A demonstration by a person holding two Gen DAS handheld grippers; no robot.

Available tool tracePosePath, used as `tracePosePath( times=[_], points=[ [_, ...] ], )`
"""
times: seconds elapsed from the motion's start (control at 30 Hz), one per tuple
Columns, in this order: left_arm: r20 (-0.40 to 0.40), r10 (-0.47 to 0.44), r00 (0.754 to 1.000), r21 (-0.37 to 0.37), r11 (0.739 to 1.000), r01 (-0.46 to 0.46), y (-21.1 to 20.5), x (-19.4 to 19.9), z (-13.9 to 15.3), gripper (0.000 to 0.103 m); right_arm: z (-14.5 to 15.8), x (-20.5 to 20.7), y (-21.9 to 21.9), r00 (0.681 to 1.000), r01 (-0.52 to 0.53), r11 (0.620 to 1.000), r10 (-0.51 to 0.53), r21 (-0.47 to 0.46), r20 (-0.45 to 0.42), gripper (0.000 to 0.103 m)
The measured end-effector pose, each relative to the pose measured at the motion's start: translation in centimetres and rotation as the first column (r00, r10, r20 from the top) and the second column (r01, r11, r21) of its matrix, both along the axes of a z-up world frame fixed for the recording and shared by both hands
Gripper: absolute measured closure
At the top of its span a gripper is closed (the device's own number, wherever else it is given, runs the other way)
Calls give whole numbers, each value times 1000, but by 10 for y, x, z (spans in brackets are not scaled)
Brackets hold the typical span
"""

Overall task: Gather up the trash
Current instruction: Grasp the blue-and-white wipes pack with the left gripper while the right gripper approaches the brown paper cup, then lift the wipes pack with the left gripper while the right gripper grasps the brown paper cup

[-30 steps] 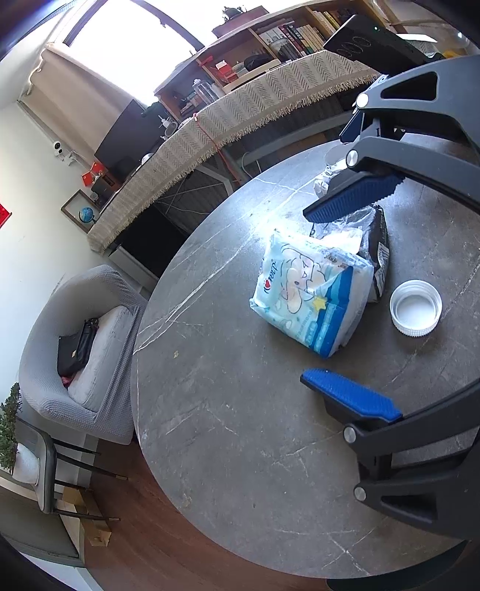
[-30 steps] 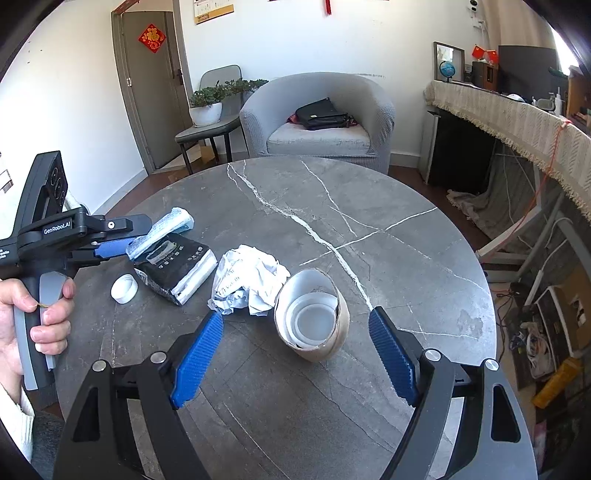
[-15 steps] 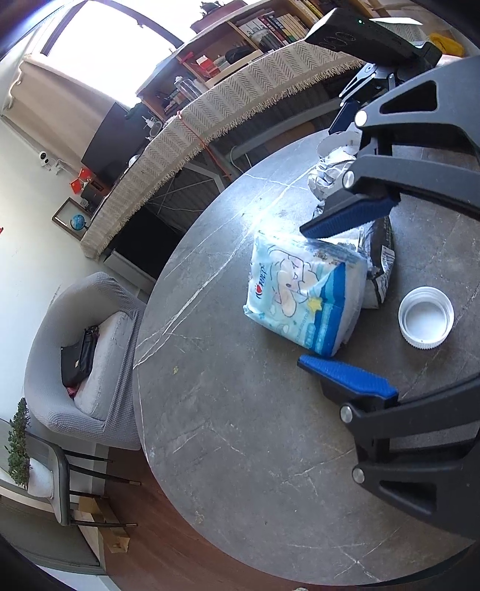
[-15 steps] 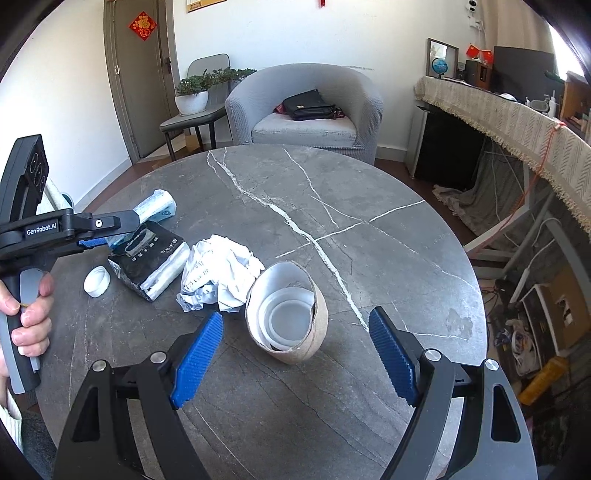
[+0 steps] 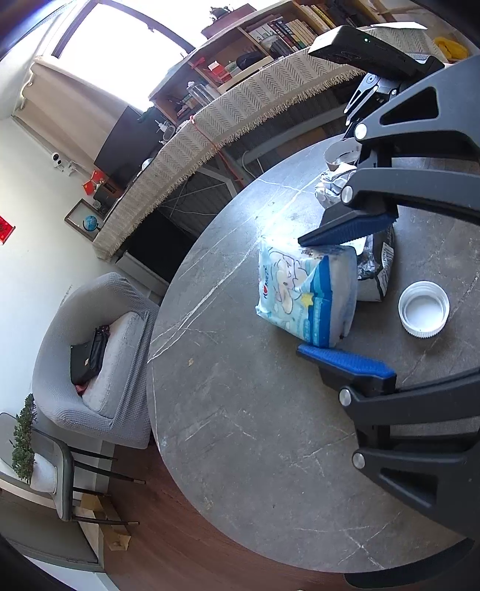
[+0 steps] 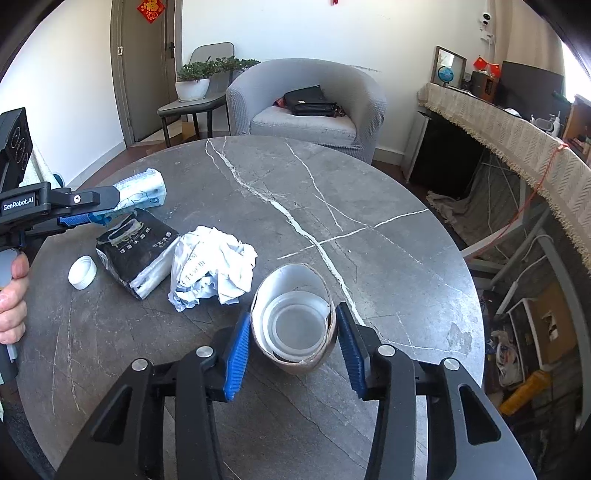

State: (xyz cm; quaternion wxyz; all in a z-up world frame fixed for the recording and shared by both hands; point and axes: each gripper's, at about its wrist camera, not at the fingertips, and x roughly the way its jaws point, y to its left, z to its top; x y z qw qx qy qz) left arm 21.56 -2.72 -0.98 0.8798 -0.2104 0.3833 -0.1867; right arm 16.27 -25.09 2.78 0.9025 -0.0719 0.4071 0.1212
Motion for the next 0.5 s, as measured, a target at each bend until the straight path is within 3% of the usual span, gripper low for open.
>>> tracePosePath(
  times=[0.2, 0.37, 0.5],
  points=[
    [23, 26, 999, -8, 1000, -26, 14, -5, 8, 48, 16, -2, 5, 999, 8, 1000, -10, 29, 43, 58],
    [38, 43, 998, -8, 999, -43, 27, -9, 15, 48, 18, 2, 6, 1000, -2, 983, 3, 184, -4, 58],
    [41, 39, 998, 7, 999, -39, 32, -11, 17, 48, 22, 3, 11, 1000, 5, 982, -9, 187, 20, 58]
  ],
)
